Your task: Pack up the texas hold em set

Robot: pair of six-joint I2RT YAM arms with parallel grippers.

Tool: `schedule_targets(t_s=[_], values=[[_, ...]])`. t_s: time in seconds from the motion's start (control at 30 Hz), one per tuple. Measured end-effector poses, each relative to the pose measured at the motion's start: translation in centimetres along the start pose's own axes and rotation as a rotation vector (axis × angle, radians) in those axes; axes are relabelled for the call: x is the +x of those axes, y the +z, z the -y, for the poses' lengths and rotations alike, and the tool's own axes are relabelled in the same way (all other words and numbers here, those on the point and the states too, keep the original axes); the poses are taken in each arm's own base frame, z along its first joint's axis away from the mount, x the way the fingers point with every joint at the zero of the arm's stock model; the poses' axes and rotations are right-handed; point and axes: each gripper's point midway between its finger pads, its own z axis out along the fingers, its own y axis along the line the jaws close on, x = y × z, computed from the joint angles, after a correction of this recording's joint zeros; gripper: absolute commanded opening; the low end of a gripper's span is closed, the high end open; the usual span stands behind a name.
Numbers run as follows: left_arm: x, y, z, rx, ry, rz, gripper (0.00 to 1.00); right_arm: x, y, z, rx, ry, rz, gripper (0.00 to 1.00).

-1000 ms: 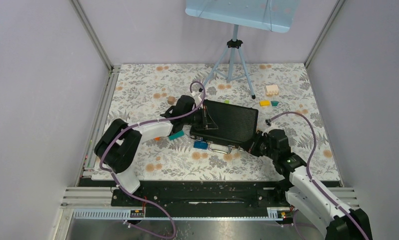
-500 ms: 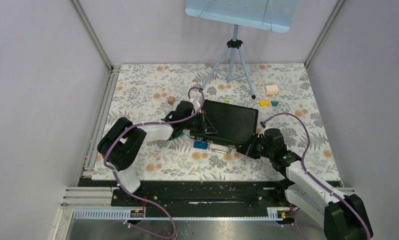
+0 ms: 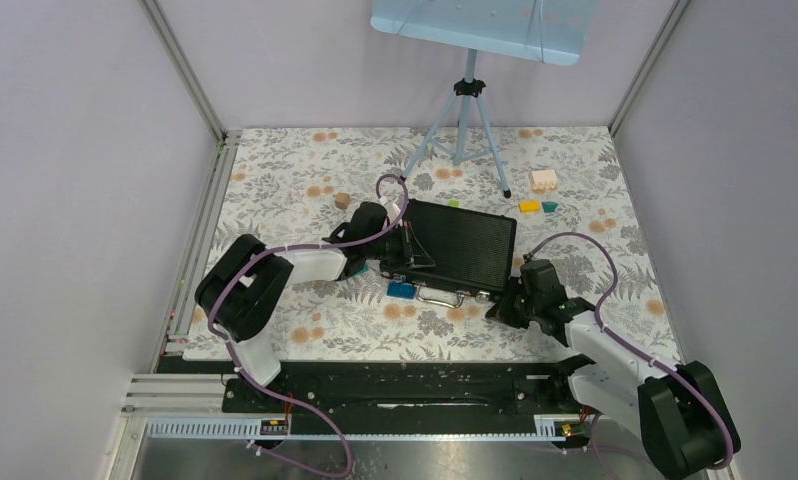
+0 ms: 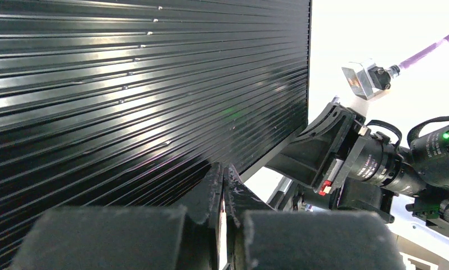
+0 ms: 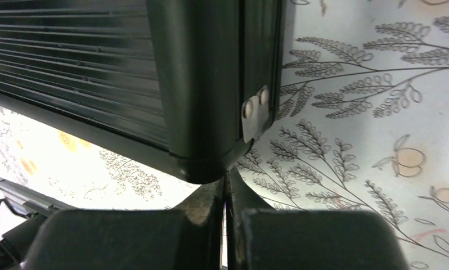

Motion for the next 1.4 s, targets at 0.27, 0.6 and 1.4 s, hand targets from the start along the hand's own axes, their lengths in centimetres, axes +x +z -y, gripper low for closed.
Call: schedule_targets(t_s=[0.27, 0.6, 1.4], values=[[-0.2, -0.4, -0.2, -0.03, 0.021, 0.003, 0.0, -2.4, -2.8, -2.1, -0.054, -0.069, 0.105, 0.0], [-0.5, -2.5, 0.5, -0.082, 0.073, 0.017, 0.0, -4.9, -4.8, -8.4, -0.263, -0.193, 0.128, 0.0], [-3.5, -7.1, -4.6, -0.113, -0.074, 0.194, 0.0, -1.5, 0.4, -19.3, -0.455, -0.253, -0.063, 0.0]])
